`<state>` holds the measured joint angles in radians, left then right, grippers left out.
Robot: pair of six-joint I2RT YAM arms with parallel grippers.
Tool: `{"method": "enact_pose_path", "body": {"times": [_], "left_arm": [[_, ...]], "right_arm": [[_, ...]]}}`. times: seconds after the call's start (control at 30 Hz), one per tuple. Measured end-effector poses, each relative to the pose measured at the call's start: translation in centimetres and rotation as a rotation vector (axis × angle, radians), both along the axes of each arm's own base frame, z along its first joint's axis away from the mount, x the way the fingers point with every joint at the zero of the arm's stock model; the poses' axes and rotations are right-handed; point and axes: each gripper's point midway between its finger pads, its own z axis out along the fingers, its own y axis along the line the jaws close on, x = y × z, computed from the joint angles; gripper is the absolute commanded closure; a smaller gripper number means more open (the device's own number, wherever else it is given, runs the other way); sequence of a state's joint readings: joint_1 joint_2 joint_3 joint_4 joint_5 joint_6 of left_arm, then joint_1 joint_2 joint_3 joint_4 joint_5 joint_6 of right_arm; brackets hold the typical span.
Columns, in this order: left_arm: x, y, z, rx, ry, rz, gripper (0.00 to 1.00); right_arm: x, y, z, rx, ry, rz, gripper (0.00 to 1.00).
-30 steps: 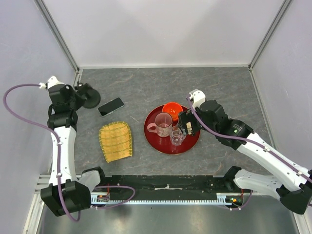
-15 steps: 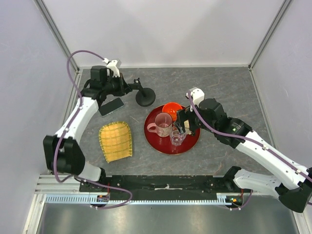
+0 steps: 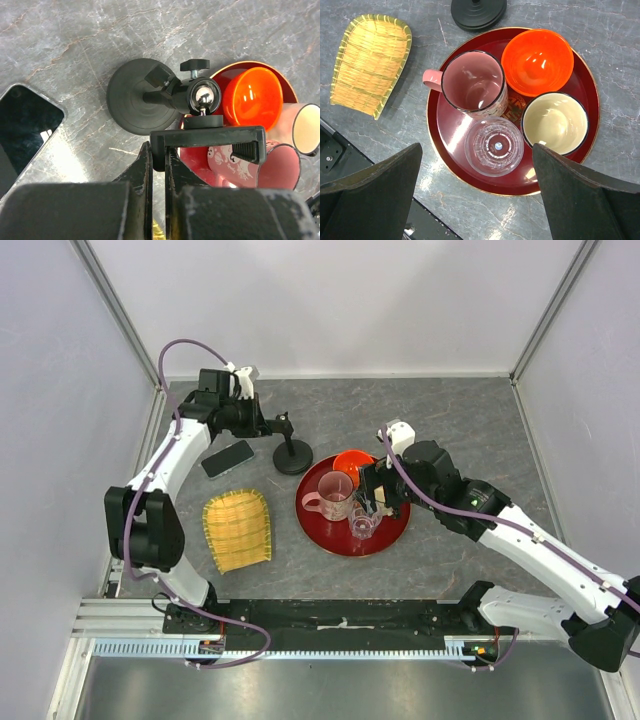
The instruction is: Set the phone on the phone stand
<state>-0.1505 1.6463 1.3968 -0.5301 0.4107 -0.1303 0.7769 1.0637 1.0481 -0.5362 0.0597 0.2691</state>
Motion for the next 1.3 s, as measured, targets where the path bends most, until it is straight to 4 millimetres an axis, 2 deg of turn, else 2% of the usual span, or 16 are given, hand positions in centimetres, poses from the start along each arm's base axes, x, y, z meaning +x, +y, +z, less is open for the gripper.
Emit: {"method": "enact_pose_path", "body": {"times": [0.27, 0.5, 0.93, 0.97, 1.03, 1.1, 1.17, 1.3], "left_arm": [[0.1, 0.3, -0.9, 0.118, 0.031, 0.019, 0.98], [0.1, -0.1, -0.7, 0.228, -0.014, 0.034, 0.98], [0.3, 1.4, -0.6, 0.381, -0.049, 0.067, 0.97], [0.3, 1.4, -0.6, 0.385, -0.051, 0.068, 0.81], [0.3, 1.4, -0.6, 0.39, -0.053, 0.069, 0.62], [0.2, 1.6, -0.7, 0.397, -0.049, 0.07, 0.31], [0.2, 1.8, -0.6, 0.395, -0.049, 0.071, 0.18], [0.0, 1.8, 0.8, 0.326, -0.081, 0.078, 0.13]], "right_arm": [[0.0, 0.1, 0.1, 0.012, 0.007, -0.004, 0.02], [0.0, 0.4, -0.5, 0.005, 0.024, 0.0, 0.02], [0.0, 0.7, -0.8, 0.007, 0.042, 0.004, 0.02], [0.0, 0.7, -0.8, 0.007, 0.042, 0.004, 0.02], [0.0, 0.7, -0.9, 0.007, 0.043, 0.004, 0.02], [0.0, 0.7, -0.9, 0.008, 0.044, 0.004, 0.02], [0.0, 0.7, -0.9, 0.009, 0.045, 0.003, 0.02], [0.0, 0.7, -0.9, 0.01, 0.045, 0.003, 0.02]]}}
